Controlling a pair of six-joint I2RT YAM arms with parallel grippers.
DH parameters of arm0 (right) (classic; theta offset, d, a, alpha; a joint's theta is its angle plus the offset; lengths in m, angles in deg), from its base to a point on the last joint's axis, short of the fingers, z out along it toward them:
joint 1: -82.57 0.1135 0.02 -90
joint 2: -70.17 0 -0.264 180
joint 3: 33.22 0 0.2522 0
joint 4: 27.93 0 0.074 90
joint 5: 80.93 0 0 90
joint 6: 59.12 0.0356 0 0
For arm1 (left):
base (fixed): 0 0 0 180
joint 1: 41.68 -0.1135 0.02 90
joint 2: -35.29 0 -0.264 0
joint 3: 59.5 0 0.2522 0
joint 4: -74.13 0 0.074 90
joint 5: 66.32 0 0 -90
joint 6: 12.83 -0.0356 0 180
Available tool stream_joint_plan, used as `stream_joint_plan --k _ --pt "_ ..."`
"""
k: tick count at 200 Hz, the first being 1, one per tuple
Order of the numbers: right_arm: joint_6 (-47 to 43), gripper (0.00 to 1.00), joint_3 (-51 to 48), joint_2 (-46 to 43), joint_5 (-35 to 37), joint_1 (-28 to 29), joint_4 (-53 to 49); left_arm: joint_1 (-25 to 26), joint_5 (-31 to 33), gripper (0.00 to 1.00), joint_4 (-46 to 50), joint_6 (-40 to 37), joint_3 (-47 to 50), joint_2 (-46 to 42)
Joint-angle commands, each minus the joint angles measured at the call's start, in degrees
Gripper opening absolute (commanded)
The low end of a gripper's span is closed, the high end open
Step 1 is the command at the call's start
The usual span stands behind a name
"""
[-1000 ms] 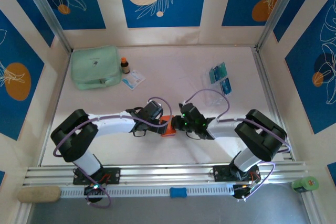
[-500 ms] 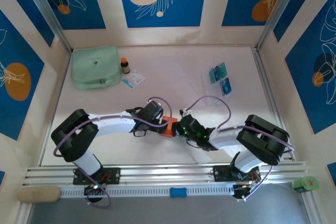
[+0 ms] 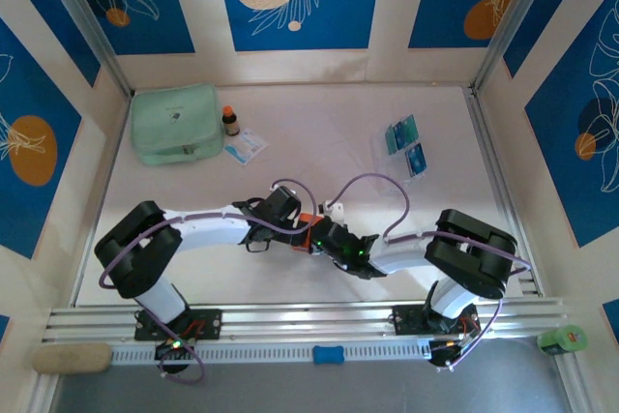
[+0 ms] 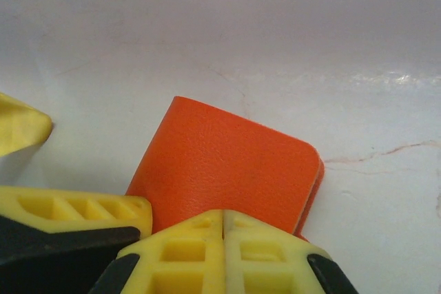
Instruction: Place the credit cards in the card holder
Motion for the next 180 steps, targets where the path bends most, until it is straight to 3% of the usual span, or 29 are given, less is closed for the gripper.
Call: stream_joint_plan --k 1,47,142,180 --pt "1.52 0.00 -3.74 7.69 -11.85 1.81 -22.74 0.32 -0.47 1.00 0.39 0.62 2.52 3.78" --pt "-2.15 0.00 -3.10 3.59 -16.16 -1.88 -21.76 0.32 -0.37 1.00 0.65 0.66 2.26 2.88" --pt "-7.45 0.35 2.10 -10.01 -28.30 -13.50 -25.04 0.32 -0.54 1.00 0.42 1.24 2.43 2.49" --pt "-8.61 0.39 3.28 -17.78 -32.48 -19.55 -28.97 0.32 -0.55 1.00 0.26 1.78 2.34 1.24"
